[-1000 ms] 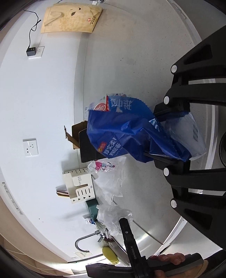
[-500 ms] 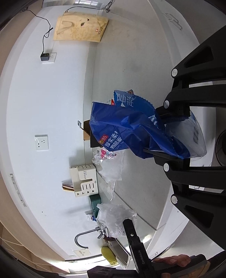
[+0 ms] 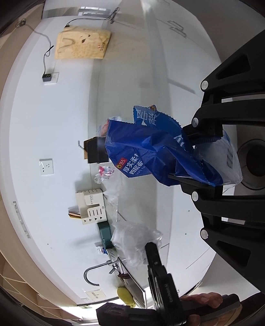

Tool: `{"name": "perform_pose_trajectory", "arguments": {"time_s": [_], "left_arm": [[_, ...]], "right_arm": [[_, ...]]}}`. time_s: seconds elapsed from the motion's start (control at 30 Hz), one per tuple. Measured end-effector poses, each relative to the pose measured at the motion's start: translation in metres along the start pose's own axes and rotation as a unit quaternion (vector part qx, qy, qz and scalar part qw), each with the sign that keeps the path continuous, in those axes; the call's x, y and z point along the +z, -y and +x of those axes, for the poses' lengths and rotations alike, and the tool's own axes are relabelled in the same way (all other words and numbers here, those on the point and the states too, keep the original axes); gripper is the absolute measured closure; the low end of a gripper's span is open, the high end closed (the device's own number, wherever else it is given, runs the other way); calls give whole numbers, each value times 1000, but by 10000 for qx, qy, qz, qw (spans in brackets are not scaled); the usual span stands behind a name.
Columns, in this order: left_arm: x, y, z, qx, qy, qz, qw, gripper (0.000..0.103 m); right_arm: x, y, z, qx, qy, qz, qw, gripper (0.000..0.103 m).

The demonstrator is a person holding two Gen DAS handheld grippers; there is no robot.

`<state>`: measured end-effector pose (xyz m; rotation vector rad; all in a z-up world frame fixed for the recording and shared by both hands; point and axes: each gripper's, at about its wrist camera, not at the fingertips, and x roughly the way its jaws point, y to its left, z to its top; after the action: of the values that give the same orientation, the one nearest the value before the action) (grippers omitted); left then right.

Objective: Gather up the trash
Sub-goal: 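Carry the blue bag and clear wrapper down over the mesh wastebasket with both tools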

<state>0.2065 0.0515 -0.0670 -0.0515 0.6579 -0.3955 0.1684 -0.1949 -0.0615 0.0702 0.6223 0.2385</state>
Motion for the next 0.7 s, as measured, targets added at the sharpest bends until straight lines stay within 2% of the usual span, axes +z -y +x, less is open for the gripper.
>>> {"name": "perform_pose_trajectory", "arguments": {"time_s": [0.1,0.23,0.4,0.53,0.7], "left_arm": [[-22,10,5,-241,-152,319,9991,74],[-52,19,24,-437,-580,578,9957,74],[-94,17,49,-637,-1075,715,9896,74],[-130,5,79,-612,-1553,702,9835,74],[-182,-15,130,-545,-2279,588,9704,74]], "right_arm": [[-29,-1,-4,-108,-153,128,9997,74],[-72,1,1,-211,-497,405,9977,74],[-123,-5,15,-257,-875,573,9942,74],[-159,-9,42,-191,-1259,617,9899,74],[-204,-11,92,-56,-1897,546,9803,74]]}}
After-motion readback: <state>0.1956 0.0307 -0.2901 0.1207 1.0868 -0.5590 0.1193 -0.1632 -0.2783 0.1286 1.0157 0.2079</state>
